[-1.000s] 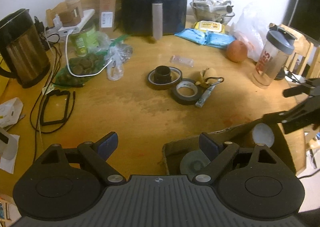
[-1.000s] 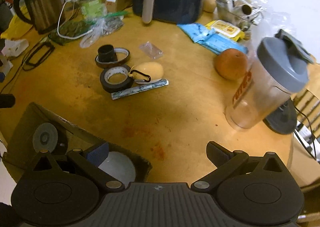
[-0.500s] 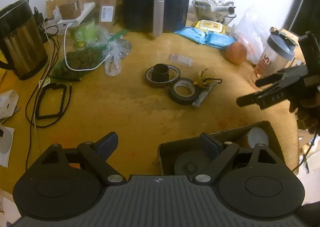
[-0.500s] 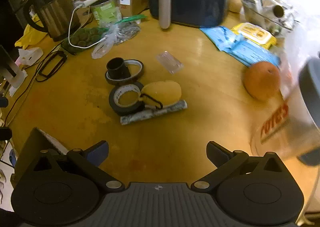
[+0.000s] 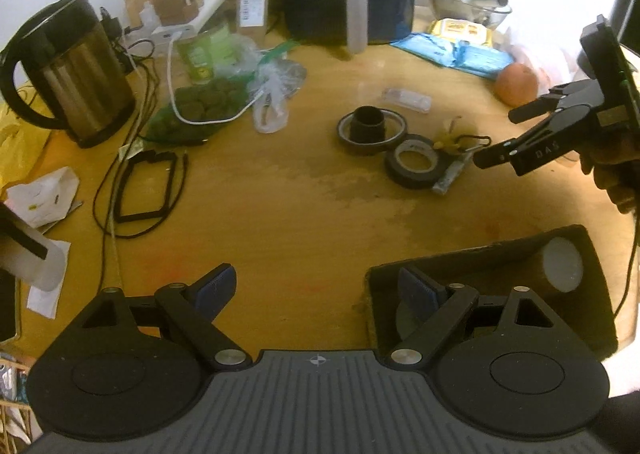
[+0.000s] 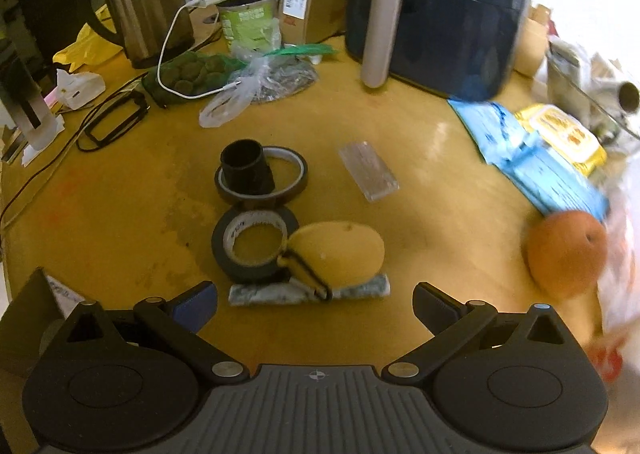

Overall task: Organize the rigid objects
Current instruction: 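Reach the right tool to the yellow sponge and close on it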

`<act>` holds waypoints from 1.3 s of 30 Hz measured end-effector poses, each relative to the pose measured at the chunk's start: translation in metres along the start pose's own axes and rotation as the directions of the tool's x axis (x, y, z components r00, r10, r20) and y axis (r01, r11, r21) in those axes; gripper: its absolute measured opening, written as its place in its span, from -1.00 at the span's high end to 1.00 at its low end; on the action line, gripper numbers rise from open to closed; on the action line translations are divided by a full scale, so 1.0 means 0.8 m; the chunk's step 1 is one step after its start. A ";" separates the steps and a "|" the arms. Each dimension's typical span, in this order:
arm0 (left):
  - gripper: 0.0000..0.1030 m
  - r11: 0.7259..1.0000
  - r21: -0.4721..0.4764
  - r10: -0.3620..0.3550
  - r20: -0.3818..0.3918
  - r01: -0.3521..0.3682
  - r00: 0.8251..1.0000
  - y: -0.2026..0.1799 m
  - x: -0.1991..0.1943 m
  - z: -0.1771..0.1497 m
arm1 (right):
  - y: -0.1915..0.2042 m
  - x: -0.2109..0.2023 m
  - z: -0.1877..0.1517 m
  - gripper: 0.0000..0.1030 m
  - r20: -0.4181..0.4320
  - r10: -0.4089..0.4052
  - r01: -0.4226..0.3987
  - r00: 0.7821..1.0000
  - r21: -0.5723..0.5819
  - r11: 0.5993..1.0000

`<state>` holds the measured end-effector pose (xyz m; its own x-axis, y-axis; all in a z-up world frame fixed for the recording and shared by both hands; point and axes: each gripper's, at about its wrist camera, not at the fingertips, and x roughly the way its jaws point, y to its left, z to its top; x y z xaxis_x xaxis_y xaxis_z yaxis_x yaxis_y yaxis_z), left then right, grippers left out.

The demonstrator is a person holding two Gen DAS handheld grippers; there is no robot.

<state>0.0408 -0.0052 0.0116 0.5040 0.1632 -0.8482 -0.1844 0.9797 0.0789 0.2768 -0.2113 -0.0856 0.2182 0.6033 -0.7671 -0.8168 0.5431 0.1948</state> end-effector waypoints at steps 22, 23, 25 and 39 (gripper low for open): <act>-0.73 0.991 -0.131 -0.018 0.005 0.018 1.000 0.023 -0.011 -0.012 | -0.036 0.081 0.022 -0.52 -0.045 0.105 -0.104 0.993 0.022 0.994; -0.73 0.990 -0.135 -0.027 0.009 0.028 1.000 0.023 -0.010 -0.011 | -0.037 0.081 0.022 -0.51 -0.044 0.107 -0.106 0.993 0.027 0.994; -0.73 0.990 -0.136 -0.032 0.016 0.034 0.999 0.021 -0.010 -0.009 | -0.036 0.078 0.021 -0.50 -0.040 0.101 -0.100 0.994 0.027 0.995; -0.73 0.997 -0.029 -0.066 0.019 0.066 0.998 -0.009 0.014 0.022 | -0.027 -0.020 0.004 -0.50 0.114 0.099 -0.111 0.988 0.099 0.989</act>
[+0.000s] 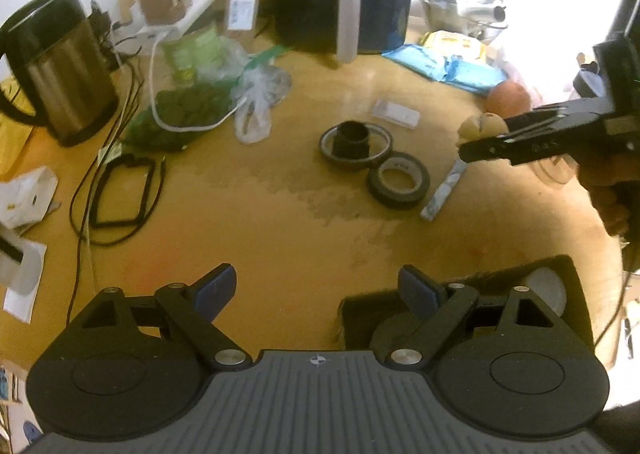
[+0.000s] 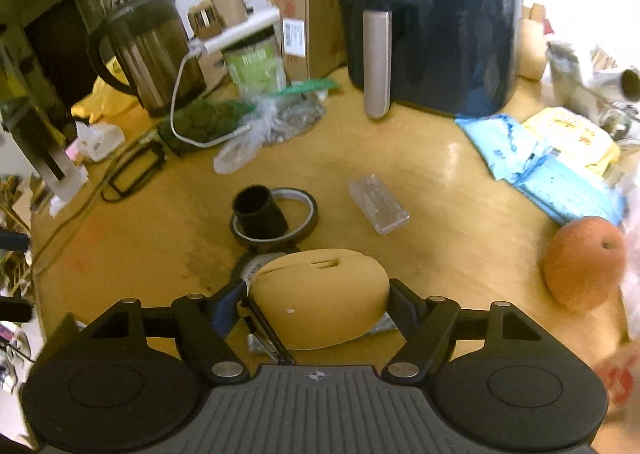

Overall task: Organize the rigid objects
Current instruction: 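Reach the right tool to the yellow sponge and close on it, then grasp the black cylindrical cup with the left tool while the right holds the sponge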

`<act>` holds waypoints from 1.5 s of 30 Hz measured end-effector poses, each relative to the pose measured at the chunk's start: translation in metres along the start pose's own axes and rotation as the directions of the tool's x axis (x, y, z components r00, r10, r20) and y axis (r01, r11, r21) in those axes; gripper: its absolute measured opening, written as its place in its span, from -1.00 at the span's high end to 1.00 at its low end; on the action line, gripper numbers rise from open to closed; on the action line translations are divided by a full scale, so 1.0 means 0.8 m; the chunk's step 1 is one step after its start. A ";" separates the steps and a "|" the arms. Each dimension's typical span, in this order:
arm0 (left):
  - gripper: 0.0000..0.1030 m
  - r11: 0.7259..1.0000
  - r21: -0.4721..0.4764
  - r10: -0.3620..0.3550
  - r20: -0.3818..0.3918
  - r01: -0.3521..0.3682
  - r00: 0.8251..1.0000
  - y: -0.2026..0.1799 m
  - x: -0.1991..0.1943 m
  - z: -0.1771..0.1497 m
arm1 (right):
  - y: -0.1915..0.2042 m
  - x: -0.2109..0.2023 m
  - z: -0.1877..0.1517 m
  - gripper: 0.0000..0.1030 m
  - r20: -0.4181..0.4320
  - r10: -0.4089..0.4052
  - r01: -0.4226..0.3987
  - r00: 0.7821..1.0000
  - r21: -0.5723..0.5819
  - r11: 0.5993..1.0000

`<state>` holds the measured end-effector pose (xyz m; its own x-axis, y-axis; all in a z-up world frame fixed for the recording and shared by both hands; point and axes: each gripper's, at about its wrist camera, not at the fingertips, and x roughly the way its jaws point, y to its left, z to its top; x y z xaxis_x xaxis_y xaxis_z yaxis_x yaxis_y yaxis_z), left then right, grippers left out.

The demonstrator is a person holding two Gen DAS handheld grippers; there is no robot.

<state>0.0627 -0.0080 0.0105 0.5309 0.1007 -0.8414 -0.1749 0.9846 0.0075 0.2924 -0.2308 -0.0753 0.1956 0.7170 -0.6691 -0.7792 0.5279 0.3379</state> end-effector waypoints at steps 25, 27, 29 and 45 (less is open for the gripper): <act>-0.71 0.995 0.069 -0.085 0.093 0.078 0.992 -0.011 0.067 0.074 | 0.016 -0.123 -0.069 -0.50 0.112 -0.167 0.142 0.980 0.202 0.969; -0.69 0.994 0.073 -0.087 0.099 0.079 0.991 -0.013 0.076 0.078 | 0.018 -0.129 -0.075 -0.50 0.117 -0.174 0.145 0.978 0.223 0.964; -0.67 0.994 0.078 -0.087 0.106 0.079 0.991 -0.015 0.084 0.081 | 0.018 -0.133 -0.080 -0.50 0.121 -0.180 0.147 0.976 0.243 0.959; -0.23 0.994 0.096 -0.062 0.099 0.053 0.993 -0.031 0.159 0.110 | 0.021 -0.166 -0.105 -0.50 0.150 -0.224 0.166 0.963 0.327 0.930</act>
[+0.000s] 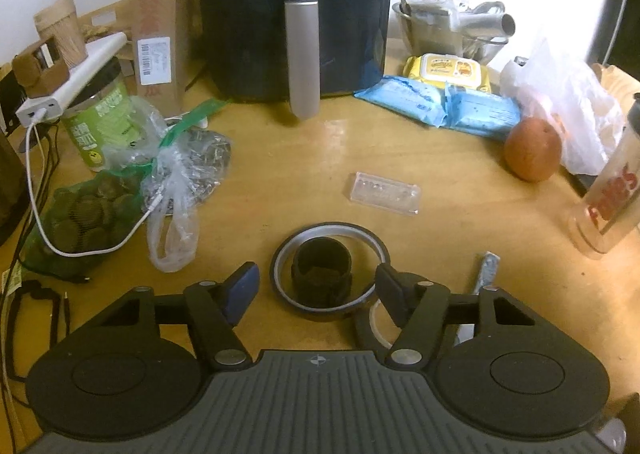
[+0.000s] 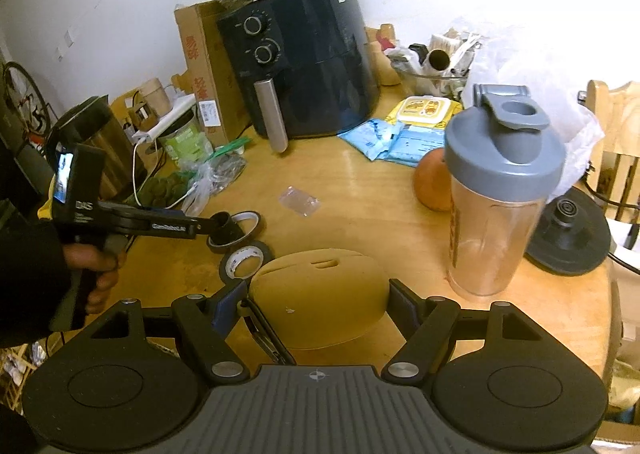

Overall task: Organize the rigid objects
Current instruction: 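Grasp the black cylindrical cup with the left tool while the right holds the sponge, then carry the yellow sponge and black cup over and into the box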

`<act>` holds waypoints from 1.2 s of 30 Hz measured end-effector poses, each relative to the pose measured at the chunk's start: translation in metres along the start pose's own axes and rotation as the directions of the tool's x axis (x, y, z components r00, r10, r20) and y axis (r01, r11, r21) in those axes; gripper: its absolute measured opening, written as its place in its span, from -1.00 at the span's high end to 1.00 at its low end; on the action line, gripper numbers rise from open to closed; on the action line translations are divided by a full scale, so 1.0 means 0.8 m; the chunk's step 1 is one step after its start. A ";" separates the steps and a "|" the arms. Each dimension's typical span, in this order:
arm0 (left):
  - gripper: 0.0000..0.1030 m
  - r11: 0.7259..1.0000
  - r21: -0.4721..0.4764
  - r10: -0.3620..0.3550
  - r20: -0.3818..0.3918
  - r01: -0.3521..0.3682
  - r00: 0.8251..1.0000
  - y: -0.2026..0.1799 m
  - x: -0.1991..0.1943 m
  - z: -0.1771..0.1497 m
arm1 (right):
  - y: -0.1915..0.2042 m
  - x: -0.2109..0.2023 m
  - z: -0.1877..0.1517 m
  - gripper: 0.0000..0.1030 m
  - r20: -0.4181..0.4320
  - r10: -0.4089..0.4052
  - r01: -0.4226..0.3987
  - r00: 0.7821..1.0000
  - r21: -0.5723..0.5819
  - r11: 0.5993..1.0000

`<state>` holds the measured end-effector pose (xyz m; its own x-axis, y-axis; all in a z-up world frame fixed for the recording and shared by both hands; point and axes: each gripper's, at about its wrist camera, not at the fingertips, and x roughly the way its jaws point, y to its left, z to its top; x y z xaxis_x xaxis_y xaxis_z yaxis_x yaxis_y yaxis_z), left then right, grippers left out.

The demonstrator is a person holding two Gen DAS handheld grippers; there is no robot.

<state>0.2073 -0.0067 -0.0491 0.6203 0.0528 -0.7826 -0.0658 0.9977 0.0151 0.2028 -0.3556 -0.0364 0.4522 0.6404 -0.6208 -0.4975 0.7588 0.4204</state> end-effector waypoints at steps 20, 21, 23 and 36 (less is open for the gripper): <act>0.28 0.999 0.034 0.009 -0.037 -0.008 0.999 -0.002 0.035 0.013 | -0.008 -0.015 -0.019 -0.50 0.002 -0.059 0.058 0.998 0.059 0.997; 0.28 0.999 0.032 0.003 -0.037 -0.002 0.999 -0.001 0.033 0.014 | -0.008 -0.015 -0.019 -0.50 0.002 -0.059 0.059 0.998 0.060 0.996; 0.28 1.000 0.030 -0.005 -0.033 0.006 0.999 0.000 0.027 0.016 | -0.007 -0.014 -0.019 -0.50 0.002 -0.054 0.053 0.999 0.061 0.997; 0.28 0.998 0.023 -0.064 0.005 0.064 0.998 0.005 -0.027 0.020 | 0.009 -0.006 -0.012 -0.50 -0.010 -0.008 0.008 1.000 0.018 1.000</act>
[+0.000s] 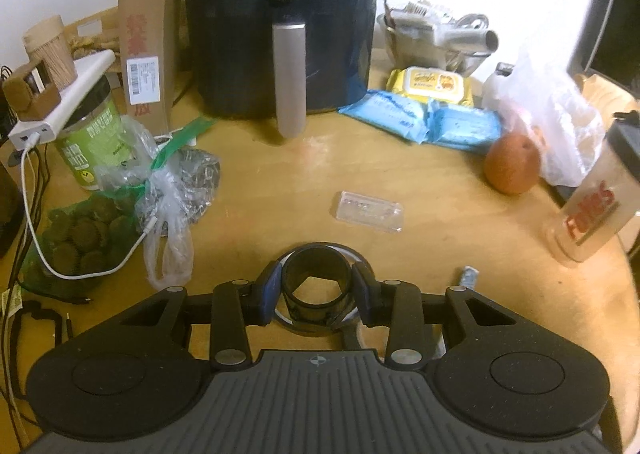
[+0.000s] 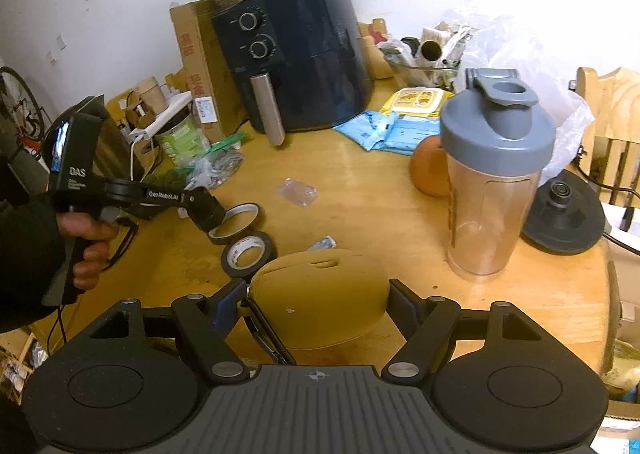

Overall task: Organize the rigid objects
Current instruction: 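Carry the yellow sponge and black cup over and into the box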

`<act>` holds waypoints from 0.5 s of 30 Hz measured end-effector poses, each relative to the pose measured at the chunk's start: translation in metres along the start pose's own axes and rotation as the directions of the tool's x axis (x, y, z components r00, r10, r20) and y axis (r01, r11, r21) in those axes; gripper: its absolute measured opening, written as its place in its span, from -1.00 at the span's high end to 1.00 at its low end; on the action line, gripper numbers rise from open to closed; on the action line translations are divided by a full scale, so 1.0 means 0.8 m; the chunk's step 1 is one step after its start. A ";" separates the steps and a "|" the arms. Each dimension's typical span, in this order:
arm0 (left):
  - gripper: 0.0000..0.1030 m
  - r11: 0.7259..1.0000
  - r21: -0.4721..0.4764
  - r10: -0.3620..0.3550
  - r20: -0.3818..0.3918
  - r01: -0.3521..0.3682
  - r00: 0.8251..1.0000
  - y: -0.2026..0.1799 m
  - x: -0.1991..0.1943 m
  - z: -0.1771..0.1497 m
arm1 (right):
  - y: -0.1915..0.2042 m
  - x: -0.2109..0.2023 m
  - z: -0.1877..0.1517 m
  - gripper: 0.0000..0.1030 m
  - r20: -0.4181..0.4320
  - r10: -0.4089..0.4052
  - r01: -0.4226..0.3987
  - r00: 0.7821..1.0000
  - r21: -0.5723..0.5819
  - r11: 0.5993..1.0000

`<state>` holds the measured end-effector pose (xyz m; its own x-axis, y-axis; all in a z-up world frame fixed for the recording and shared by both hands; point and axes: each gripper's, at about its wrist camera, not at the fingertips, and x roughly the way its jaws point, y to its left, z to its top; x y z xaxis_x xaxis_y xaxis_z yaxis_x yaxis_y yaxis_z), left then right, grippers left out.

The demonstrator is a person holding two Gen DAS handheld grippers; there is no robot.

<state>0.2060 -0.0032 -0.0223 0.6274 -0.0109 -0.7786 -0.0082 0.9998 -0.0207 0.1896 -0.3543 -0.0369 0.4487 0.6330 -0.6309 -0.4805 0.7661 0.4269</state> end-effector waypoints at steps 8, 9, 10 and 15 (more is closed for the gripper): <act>0.28 0.999 0.001 -0.036 0.031 0.036 0.999 -0.001 -0.043 -0.006 | 0.014 -0.001 0.002 -0.50 0.001 0.035 -0.035 0.999 -0.024 0.999; 0.28 0.999 0.002 -0.040 0.033 0.040 0.999 -0.001 -0.048 -0.007 | 0.016 -0.001 0.002 -0.50 0.002 0.038 -0.038 0.999 -0.027 0.999; 0.28 0.999 0.005 -0.043 0.036 0.043 0.998 -0.002 -0.053 -0.009 | 0.017 -0.002 0.002 -0.50 0.003 0.041 -0.041 0.999 -0.028 0.999; 0.28 0.998 0.014 -0.069 0.046 0.068 0.997 -0.006 -0.078 -0.018 | 0.021 -0.006 0.001 -0.50 0.007 0.054 -0.053 0.999 -0.035 0.998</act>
<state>0.1556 -0.0080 0.0172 0.6616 -0.0790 -0.7457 0.0458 0.9968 -0.0649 0.1801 -0.3439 -0.0261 0.4273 0.6739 -0.6027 -0.5297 0.7268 0.4372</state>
